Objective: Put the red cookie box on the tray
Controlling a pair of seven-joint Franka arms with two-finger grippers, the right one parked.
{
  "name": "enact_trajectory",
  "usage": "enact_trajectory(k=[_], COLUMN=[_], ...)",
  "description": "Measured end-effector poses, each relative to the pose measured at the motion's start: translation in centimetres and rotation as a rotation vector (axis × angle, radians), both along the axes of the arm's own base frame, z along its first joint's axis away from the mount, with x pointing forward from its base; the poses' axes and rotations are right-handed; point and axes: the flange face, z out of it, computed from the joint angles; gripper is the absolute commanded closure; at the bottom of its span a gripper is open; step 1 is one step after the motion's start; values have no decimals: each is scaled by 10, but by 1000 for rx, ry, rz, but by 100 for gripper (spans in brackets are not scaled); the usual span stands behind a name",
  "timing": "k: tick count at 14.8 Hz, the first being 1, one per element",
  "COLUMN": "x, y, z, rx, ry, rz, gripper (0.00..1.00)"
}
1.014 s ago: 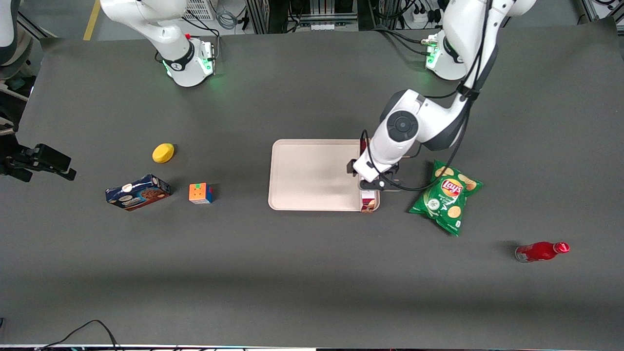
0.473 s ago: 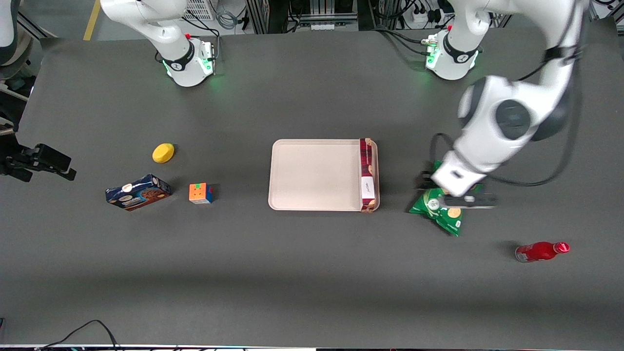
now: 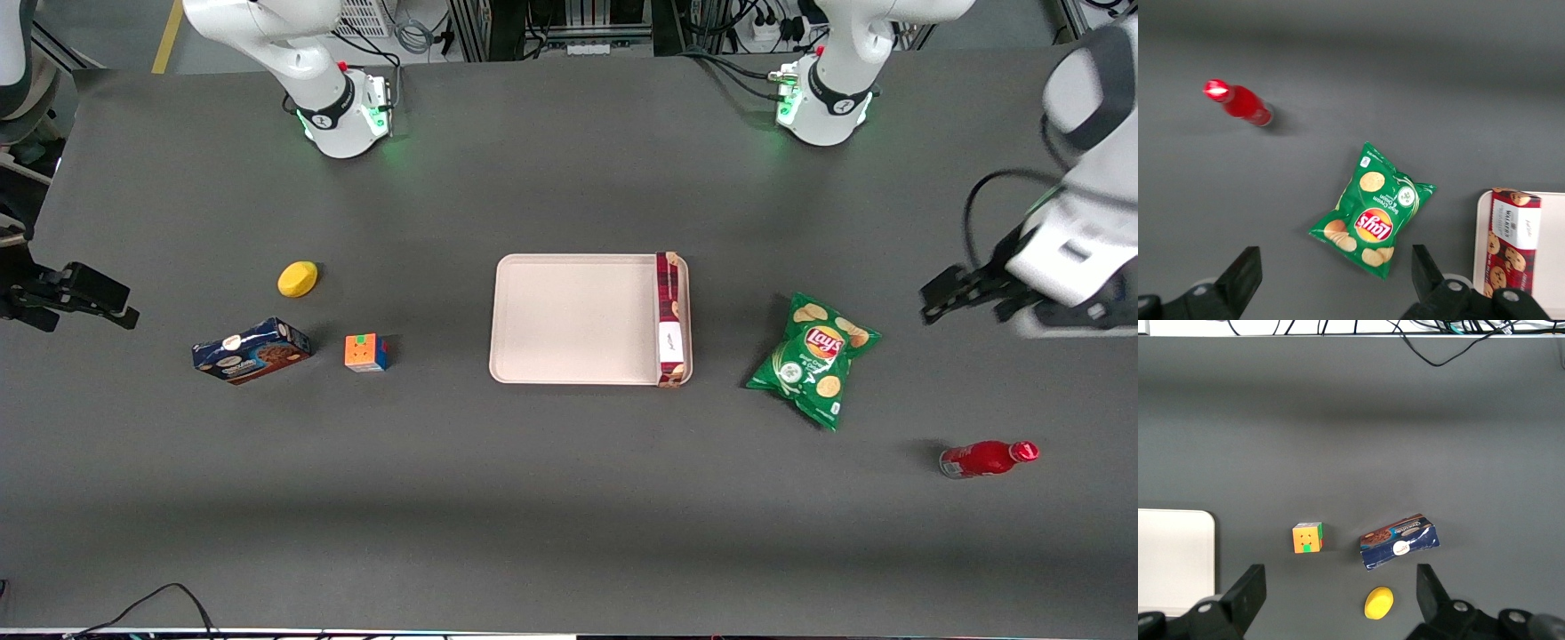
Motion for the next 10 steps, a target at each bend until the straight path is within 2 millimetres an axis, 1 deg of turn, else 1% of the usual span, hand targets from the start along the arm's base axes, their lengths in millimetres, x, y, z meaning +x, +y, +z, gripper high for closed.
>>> enact_trajectory(k=[2, 4, 6, 10], x=[-17, -31, -41, -50], y=[16, 27, 32, 37], z=[37, 61, 72, 77], rx=[-7, 17, 57, 75], ry=[-38, -67, -50, -12], rz=[3, -22, -49, -64], gripper=[0, 0, 0, 0])
